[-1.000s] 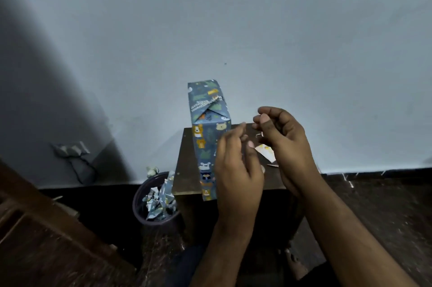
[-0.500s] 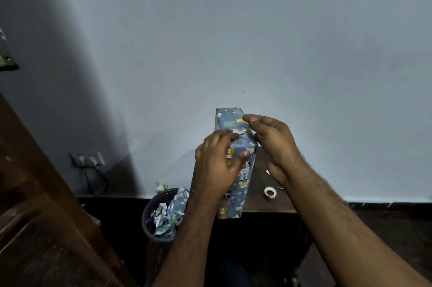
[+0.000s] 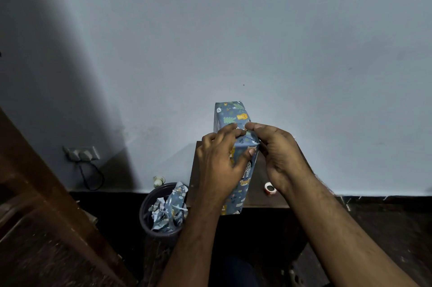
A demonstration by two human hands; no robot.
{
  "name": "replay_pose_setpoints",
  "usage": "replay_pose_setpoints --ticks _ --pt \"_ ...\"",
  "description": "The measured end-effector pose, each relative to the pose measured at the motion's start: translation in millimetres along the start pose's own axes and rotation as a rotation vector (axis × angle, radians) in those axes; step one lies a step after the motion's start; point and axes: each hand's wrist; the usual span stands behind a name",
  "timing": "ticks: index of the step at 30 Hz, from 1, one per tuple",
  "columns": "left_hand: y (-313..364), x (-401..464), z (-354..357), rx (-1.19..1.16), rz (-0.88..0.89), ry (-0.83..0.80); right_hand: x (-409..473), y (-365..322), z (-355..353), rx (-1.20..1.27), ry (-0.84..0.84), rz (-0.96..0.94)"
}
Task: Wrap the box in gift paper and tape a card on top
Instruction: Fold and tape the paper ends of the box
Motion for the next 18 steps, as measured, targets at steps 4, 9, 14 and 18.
replay_pose_setpoints --ticks 4,9,14,18 --pt "-2 -3 2 -0.043 -0.014 0.010 -4 0 0 -0.002 -0.004 0.008" --pt "2 -1 -3 -0.010 -0.031 -0.030 -6 1 -2 -0.013 0.007 -0.015" --pt "4 -1 -7 0.121 0.034 -0.064 -5 10 -8 -0.051 0.007 -0.061" --pt "4 1 -11 0.200 0.074 -0.075 -5 13 -12 -0.016 0.017 -0.071"
Point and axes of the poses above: each hand's wrist, its own x-axis towards the middle knuckle, its own z-axis out of the palm, y = z × x, and after that the axes turned 11 degrees about -z, right-handed
